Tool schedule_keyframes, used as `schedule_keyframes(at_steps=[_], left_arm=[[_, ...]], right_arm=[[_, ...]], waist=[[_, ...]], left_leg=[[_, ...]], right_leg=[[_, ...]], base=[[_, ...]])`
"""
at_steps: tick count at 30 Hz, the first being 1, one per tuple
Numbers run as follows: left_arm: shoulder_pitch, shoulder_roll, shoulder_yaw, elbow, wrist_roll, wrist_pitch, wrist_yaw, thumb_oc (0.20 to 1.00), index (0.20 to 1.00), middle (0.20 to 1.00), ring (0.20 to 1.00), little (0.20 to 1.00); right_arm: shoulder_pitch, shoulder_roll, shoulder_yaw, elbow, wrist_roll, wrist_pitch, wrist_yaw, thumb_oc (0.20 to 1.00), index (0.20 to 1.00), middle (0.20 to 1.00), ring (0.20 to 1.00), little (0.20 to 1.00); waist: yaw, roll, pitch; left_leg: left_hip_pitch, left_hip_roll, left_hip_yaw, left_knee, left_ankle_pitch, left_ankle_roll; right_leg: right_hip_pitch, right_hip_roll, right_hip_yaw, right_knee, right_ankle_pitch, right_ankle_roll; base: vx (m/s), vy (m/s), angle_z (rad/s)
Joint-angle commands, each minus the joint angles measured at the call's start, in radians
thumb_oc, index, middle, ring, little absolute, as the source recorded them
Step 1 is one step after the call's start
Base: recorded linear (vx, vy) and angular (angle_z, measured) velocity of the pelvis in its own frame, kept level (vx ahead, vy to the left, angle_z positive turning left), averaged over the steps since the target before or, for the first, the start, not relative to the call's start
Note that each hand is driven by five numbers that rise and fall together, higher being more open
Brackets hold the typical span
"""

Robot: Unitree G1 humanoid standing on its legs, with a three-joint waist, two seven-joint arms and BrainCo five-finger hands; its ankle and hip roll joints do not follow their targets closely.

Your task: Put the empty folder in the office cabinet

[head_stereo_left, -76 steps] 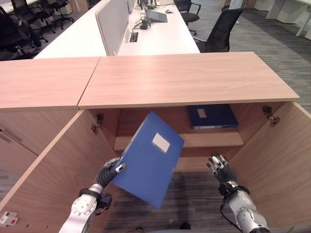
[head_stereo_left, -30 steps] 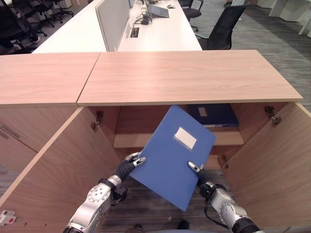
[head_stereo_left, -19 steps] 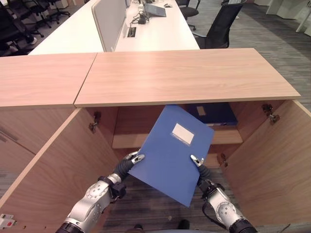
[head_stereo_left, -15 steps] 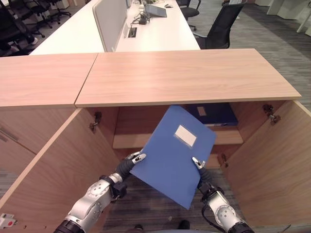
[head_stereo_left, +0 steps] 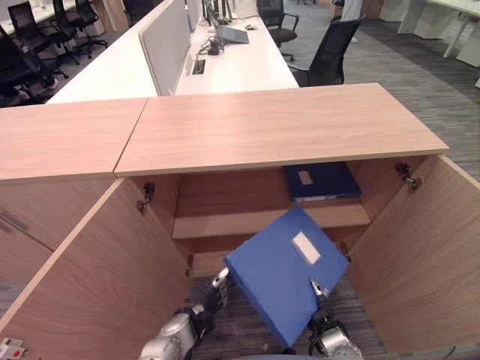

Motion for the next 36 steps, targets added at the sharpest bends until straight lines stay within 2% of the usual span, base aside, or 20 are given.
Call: schedule_keyframes(at_steps=[1, 2, 5, 7, 10, 12, 13, 14, 16, 18, 20, 23, 25, 30, 31, 32, 33, 34, 35, 36], left_arm=[[-0.095, -0.066, 0.190, 0.442, 0.198, -0.042, 0.078, 1.000, 1.000, 1.000, 1.000, 1.000], [-0.101, -0.067, 0.193, 0.448, 0.199, -0.045, 0.076, 1.000, 1.000, 1.000, 1.000, 1.000], [-0.099, -0.061, 0.283, 0.598, 0.297, -0.052, 0.106, 1.000, 1.000, 1.000, 1.000, 1.000], [-0.069, -0.046, 0.359, 0.653, 0.299, -0.048, 0.136, 1.000, 1.000, 1.000, 1.000, 1.000], [-0.049, -0.042, 0.397, 0.660, 0.278, -0.043, 0.145, 1.000, 1.000, 1.000, 1.000, 1.000], [-0.031, -0.034, 0.430, 0.656, 0.237, -0.044, 0.159, 1.000, 1.000, 1.000, 1.000, 1.000], [-0.038, -0.028, 0.440, 0.645, 0.221, -0.052, 0.175, 1.000, 1.000, 1.000, 1.000, 1.000], [-0.039, -0.028, 0.441, 0.645, 0.221, -0.052, 0.175, 1.000, 1.000, 1.000, 1.000, 1.000], [-0.031, -0.038, 0.441, 0.642, 0.247, -0.048, 0.171, 1.000, 1.000, 1.000, 1.000, 1.000], [-0.027, -0.042, 0.439, 0.638, 0.257, -0.048, 0.166, 1.000, 1.000, 1.000, 1.000, 1.000], [-0.026, -0.043, 0.431, 0.635, 0.259, -0.050, 0.168, 1.000, 1.000, 1.000, 1.000, 1.000], [-0.006, -0.045, 0.442, 0.647, 0.262, -0.048, 0.169, 1.000, 1.000, 1.000, 1.000, 1.000], [-0.003, -0.044, 0.442, 0.651, 0.263, -0.047, 0.171, 1.000, 1.000, 1.000, 1.000, 1.000], [0.005, -0.046, 0.445, 0.657, 0.278, -0.050, 0.168, 1.000, 1.000, 1.000, 1.000, 1.000], [0.004, -0.047, 0.442, 0.658, 0.288, -0.051, 0.168, 1.000, 1.000, 1.000, 1.000, 1.000], [0.004, -0.042, 0.440, 0.662, 0.307, -0.050, 0.173, 1.000, 1.000, 1.000, 1.000, 1.000], [0.004, -0.039, 0.440, 0.663, 0.319, -0.050, 0.177, 1.000, 1.000, 1.000, 1.000, 1.000], [0.003, -0.039, 0.440, 0.663, 0.320, -0.050, 0.177, 1.000, 1.000, 1.000, 1.000, 1.000], [0.000, -0.034, 0.431, 0.663, 0.335, -0.051, 0.176, 1.000, 1.000, 1.000, 1.000, 1.000], [-0.003, -0.031, 0.424, 0.663, 0.348, -0.052, 0.174, 1.000, 1.000, 1.000, 1.000, 1.000]], right_arm=[[-0.123, 0.011, -0.088, 0.153, 0.028, -0.013, 0.014, 0.200, 0.200, 0.200, 0.200, 0.200], [-0.128, 0.009, -0.089, 0.156, 0.029, -0.013, 0.016, 0.200, 0.200, 0.200, 0.200, 0.200], [-0.149, -0.009, -0.119, 0.222, 0.023, 0.003, 0.019, 0.200, 0.200, 0.200, 0.200, 0.200], [-0.157, -0.015, -0.131, 0.223, 0.020, 0.006, 0.017, 0.200, 0.200, 0.200, 0.200, 0.200], [-0.160, -0.018, -0.127, 0.207, 0.014, 0.005, 0.014, 0.200, 0.200, 0.200, 0.200, 0.200], [-0.176, -0.025, -0.108, 0.160, -0.005, 0.000, 0.017, 0.200, 0.200, 0.200, 0.200, 0.200], [-0.189, -0.034, -0.083, 0.104, -0.030, -0.007, 0.023, 0.200, 0.200, 0.200, 0.200, 0.200], [-0.189, -0.034, -0.082, 0.103, -0.030, -0.008, 0.022, 0.200, 0.200, 0.200, 0.200, 0.200], [-0.189, -0.057, -0.074, 0.077, -0.063, -0.001, 0.033, 0.200, 0.200, 0.200, 0.200, 0.200], [-0.194, -0.077, -0.085, 0.076, -0.070, 0.003, 0.032, 0.200, 0.200, 0.200, 0.200, 0.200], [-0.203, -0.088, -0.084, 0.087, -0.077, 0.006, 0.030, 0.200, 0.200, 0.200, 0.200, 0.200], [-0.197, -0.078, -0.079, 0.080, -0.093, 0.006, 0.033, 0.200, 0.200, 0.200, 0.200, 0.200], [-0.196, -0.071, -0.078, 0.081, -0.094, 0.006, 0.031, 0.200, 0.200, 0.200, 0.200, 0.200], [-0.202, -0.060, -0.076, 0.100, -0.117, 0.020, 0.031, 0.200, 0.200, 0.200, 0.200, 0.200], [-0.206, -0.062, -0.074, 0.103, -0.132, 0.020, 0.030, 0.200, 0.200, 0.200, 0.200, 0.200], [-0.206, -0.062, -0.077, 0.102, -0.153, 0.027, 0.029, 0.200, 0.200, 0.200, 0.200, 0.200], [-0.208, -0.063, -0.079, 0.104, -0.163, 0.031, 0.030, 0.200, 0.200, 0.200, 0.200, 0.200], [-0.208, -0.063, -0.080, 0.104, -0.163, 0.031, 0.030, 0.200, 0.200, 0.200, 0.200, 0.200], [-0.207, -0.064, -0.077, 0.089, -0.171, 0.029, 0.031, 0.200, 0.200, 0.200, 0.200, 0.200], [-0.204, -0.061, -0.075, 0.078, -0.178, 0.026, 0.029, 0.200, 0.200, 0.200, 0.200, 0.200]], waist=[[-0.011, -0.040, -0.007], [-0.012, -0.041, -0.001], [-0.008, -0.039, -0.010], [0.004, -0.038, -0.014], [0.013, -0.037, -0.013], [0.032, -0.044, 0.017], [0.055, -0.060, 0.061], [0.053, -0.060, 0.059], [0.068, -0.052, 0.060], [0.080, -0.045, 0.063], [0.096, -0.039, 0.066], [0.104, -0.027, 0.034], [0.103, -0.030, 0.025], [0.105, -0.040, -0.007], [0.108, -0.038, -0.016], [0.114, -0.034, -0.029], [0.115, -0.027, -0.026], [0.116, -0.028, -0.025], [0.115, -0.018, -0.020], [0.114, -0.016, -0.018]], left_leg=[[-0.050, -0.002, 0.002, -0.015, 0.006, -0.027], [-0.060, -0.006, 0.009, -0.015, 0.025, -0.020], [-0.054, -0.001, 0.008, -0.015, 0.025, -0.025], [-0.045, 0.005, 0.006, -0.015, 0.027, -0.031], [-0.036, 0.012, 0.004, -0.015, 0.029, -0.034], [-0.081, 0.028, -0.014, 0.099, 0.003, -0.045], [-0.198, 0.022, -0.017, 0.248, 0.013, -0.054], [-0.204, 0.023, -0.020, 0.253, 0.011, -0.054], [-0.267, -0.013, 0.045, 0.219, 0.036, -0.028], [-0.330, -0.024, 0.090, 0.164, 0.084, -0.024], [-0.362, -0.025, 0.081, 0.127, 0.104, -0.029], [-0.289, -0.038, 0.061, 0.010, 0.123, -0.011], [-0.274, -0.044, 0.061, -0.002, 0.119, -0.005], [-0.225, -0.084, 0.060, -0.010, 0.058, 0.032], [-0.213, -0.098, 0.065, -0.012, 0.041, 0.041], [-0.185, -0.126, 0.071, -0.015, 0.009, 0.061], [-0.171, -0.140, 0.069, -0.015, -0.005, 0.072], [-0.170, -0.142, 0.069, -0.015, -0.006, 0.074], [-0.154, -0.167, 0.065, -0.015, -0.026, 0.091], [-0.146, -0.175, 0.064, -0.015, -0.037, 0.098]], right_leg=[[0.063, -0.016, 0.072, -0.003, -0.104, 0.073], [0.053, -0.021, 0.062, -0.003, -0.088, 0.067], [0.058, -0.017, 0.066, -0.003, -0.094, 0.061], [0.066, -0.011, 0.067, -0.003, -0.101, 0.056], [0.073, -0.007, 0.070, -0.003, -0.108, 0.052], [0.094, -0.002, 0.080, -0.003, -0.133, 0.041], [0.095, -0.018, 0.059, -0.003, -0.134, 0.030], [0.093, -0.018, 0.058, -0.003, -0.134, 0.029], [0.094, -0.031, 0.036, -0.003, -0.139, 0.036], [0.088, -0.033, 0.031, -0.003, -0.142, 0.043], [0.084, -0.033, 0.035, -0.003, -0.152, 0.044], [0.090, -0.022, 0.047, -0.003, -0.168, 0.056], [0.093, -0.026, 0.052, -0.003, -0.170, 0.060], [0.102, -0.087, 0.067, -0.003, -0.162, 0.105], [0.105, -0.112, 0.064, -0.003, -0.150, 0.124], [0.117, -0.164, 0.055, 0.000, -0.109, 0.154], [0.108, -0.203, 0.049, 0.046, -0.088, 0.166], [0.107, -0.206, 0.050, 0.050, -0.090, 0.169], [0.088, -0.272, 0.038, 0.134, -0.036, 0.186], [0.079, -0.300, 0.028, 0.163, -0.010, 0.181]], base=[[-0.03, -0.038, -0.01], [-0.03, -0.035, -0.01], [0.01, -0.030, -0.03], [0.05, -0.061, 0.00], [0.04, -0.064, 0.01], [-0.04, -0.124, 0.01], [-0.15, -0.070, 0.27], [-0.10, 0.004, 0.23], [0.06, 0.144, 0.24], [0.09, 0.181, 0.31], [0.11, 0.156, 0.09], [0.17, 0.156, -0.15], [0.16, 0.161, -0.21], [0.19, 0.238, -0.15], [0.22, 0.292, 0.02], [0.26, 0.388, -0.03], [0.18, 0.281, -0.08], [0.14, 0.289, -0.13], [0.14, 0.268, -0.02], [0.18, 0.313, 0.09]])
